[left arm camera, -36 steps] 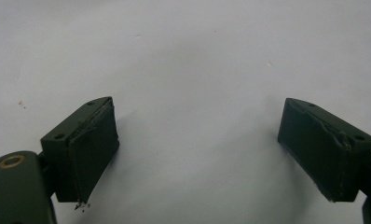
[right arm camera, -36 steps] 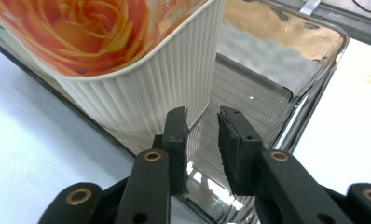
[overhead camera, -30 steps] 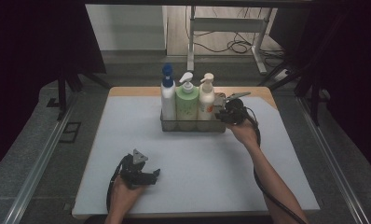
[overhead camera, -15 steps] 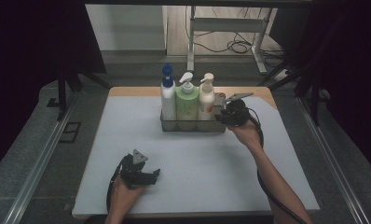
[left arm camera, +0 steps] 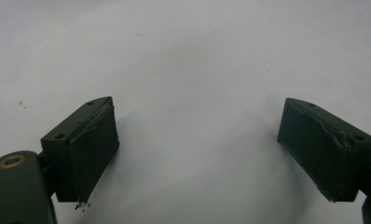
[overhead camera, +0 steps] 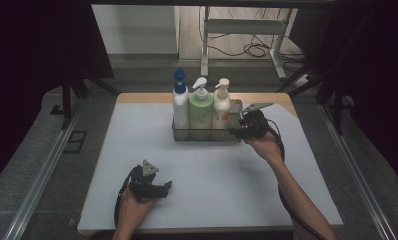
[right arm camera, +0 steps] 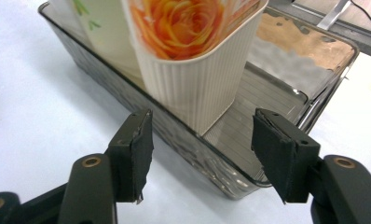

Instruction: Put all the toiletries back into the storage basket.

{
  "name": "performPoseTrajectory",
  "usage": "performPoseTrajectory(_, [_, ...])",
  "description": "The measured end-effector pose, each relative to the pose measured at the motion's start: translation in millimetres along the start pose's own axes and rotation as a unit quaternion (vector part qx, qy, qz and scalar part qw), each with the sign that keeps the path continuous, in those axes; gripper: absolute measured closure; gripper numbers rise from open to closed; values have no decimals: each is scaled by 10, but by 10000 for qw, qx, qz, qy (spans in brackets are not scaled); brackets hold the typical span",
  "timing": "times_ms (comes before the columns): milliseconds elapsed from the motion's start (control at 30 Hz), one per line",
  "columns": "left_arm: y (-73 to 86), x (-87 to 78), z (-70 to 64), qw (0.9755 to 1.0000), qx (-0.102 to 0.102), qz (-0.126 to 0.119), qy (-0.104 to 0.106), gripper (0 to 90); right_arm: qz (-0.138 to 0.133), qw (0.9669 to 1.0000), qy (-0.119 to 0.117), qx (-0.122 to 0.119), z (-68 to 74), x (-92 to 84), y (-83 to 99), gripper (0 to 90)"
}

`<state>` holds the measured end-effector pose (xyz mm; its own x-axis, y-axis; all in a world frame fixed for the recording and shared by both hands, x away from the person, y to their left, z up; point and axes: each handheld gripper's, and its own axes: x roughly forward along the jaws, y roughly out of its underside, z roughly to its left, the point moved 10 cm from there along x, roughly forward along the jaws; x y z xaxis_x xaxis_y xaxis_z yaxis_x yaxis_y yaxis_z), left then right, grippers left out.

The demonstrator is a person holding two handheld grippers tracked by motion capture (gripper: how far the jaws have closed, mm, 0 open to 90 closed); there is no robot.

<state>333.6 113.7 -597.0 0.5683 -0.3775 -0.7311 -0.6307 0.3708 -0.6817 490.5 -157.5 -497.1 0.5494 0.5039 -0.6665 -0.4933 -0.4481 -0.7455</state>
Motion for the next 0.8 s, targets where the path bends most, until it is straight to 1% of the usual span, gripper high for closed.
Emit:
performPoseTrajectory(33, [1, -1, 0, 10000, 2, 7, 1, 117, 14, 10000, -4, 30, 13, -10, 7, 356])
performPoseTrajectory(267, [0, 0, 1, 10000, 1, 1, 0, 117, -18, 9999, -102, -56, 100, -69, 19, 298])
performPoseTrajectory(333, [0, 0, 0, 10000, 0, 2, 1, 117, -44, 9998, -128, -110, 124, -87, 19, 289])
performPoseTrajectory(467, [0, 0, 0, 10000, 1, 1, 0, 117, -89, 9997, -184, -138, 176, -145, 21, 267])
performPoseTrajectory(633, [0, 0, 1, 10000, 2, 1, -1, 117, -102, 9994, -258, -228, 245, -223, 38, 207])
performPoseTrajectory(800, [0, 0, 1, 10000, 3, 1, -1, 117, -88, 9992, -185, -342, 291, -286, 66, 143])
